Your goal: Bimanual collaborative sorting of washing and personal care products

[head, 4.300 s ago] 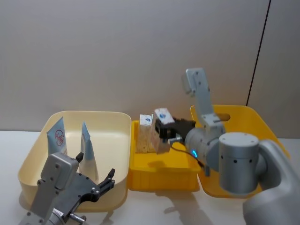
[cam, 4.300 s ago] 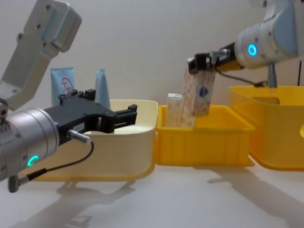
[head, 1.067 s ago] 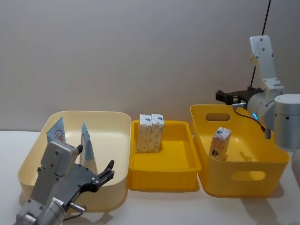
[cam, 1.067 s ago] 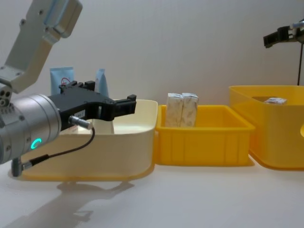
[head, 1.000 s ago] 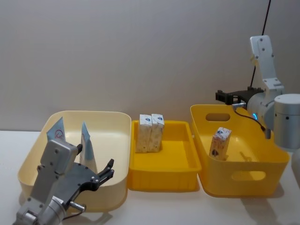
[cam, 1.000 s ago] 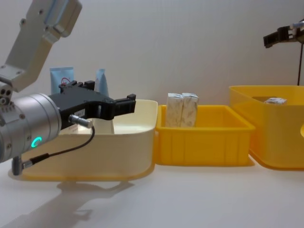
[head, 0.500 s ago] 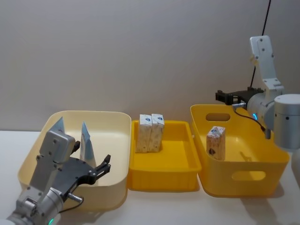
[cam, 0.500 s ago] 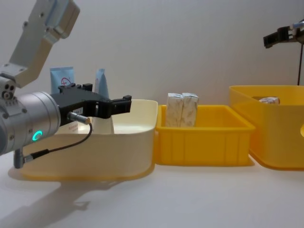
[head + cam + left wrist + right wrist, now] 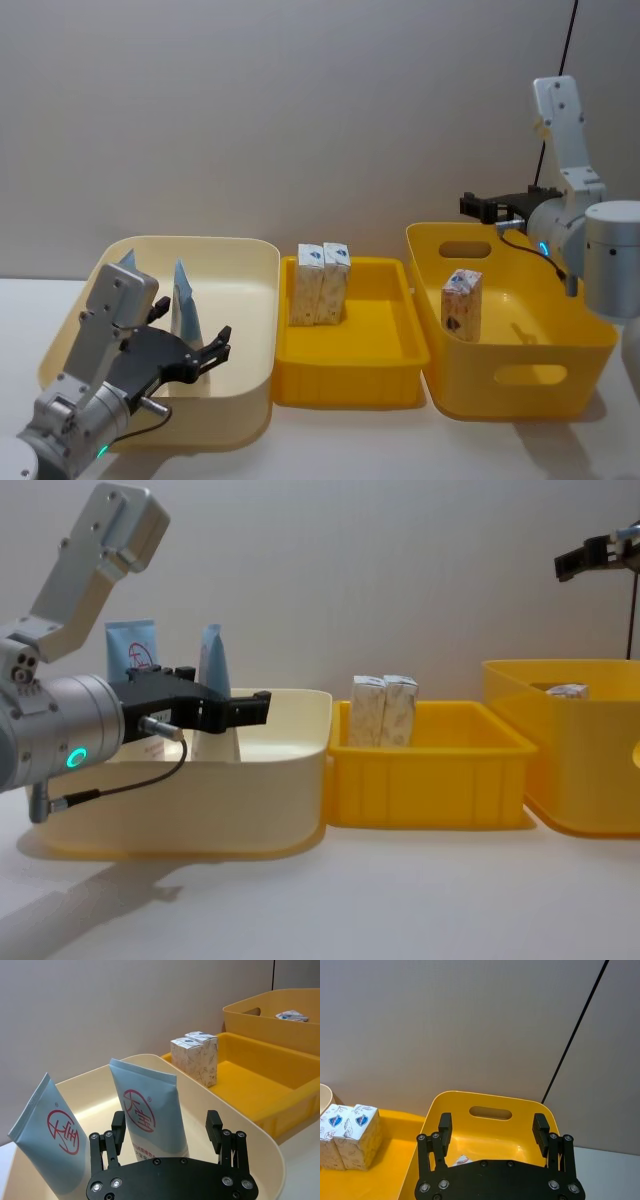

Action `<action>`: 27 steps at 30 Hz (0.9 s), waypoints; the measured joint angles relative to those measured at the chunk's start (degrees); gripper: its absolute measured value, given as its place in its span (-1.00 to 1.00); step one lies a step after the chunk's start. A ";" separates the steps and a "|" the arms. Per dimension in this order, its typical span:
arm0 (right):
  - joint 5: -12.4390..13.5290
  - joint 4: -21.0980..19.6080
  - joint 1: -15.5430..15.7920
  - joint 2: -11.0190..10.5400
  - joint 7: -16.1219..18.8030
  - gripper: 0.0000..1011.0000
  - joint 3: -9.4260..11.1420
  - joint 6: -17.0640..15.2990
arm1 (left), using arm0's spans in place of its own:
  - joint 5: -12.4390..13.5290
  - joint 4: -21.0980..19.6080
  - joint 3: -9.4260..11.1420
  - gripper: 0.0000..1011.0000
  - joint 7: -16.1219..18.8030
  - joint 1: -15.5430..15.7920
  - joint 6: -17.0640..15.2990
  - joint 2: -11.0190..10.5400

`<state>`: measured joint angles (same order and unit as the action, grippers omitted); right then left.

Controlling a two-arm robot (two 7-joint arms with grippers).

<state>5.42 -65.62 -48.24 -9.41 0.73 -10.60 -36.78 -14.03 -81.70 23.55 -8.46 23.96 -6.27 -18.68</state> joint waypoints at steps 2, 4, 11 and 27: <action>0.00 0.00 0.00 0.00 0.00 0.98 0.00 0.00 | -0.09 1.03 -0.07 0.98 -0.56 0.60 0.05 0.20; 0.00 0.00 0.00 0.00 0.00 0.98 0.00 0.00 | -0.17 2.01 -0.14 0.98 -1.11 1.13 0.20 0.35; 0.00 0.00 0.00 0.00 0.00 0.98 0.00 0.00 | -0.27 4.42 -0.31 0.98 -2.33 2.44 0.67 0.81; 0.00 0.00 0.00 0.00 0.00 0.98 0.00 0.00 | -0.37 6.70 -0.48 0.46 -3.51 3.74 1.16 1.26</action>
<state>5.43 -65.63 -48.24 -9.41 0.73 -10.61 -36.78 -14.41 -75.00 23.07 -11.98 27.70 -5.10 -17.43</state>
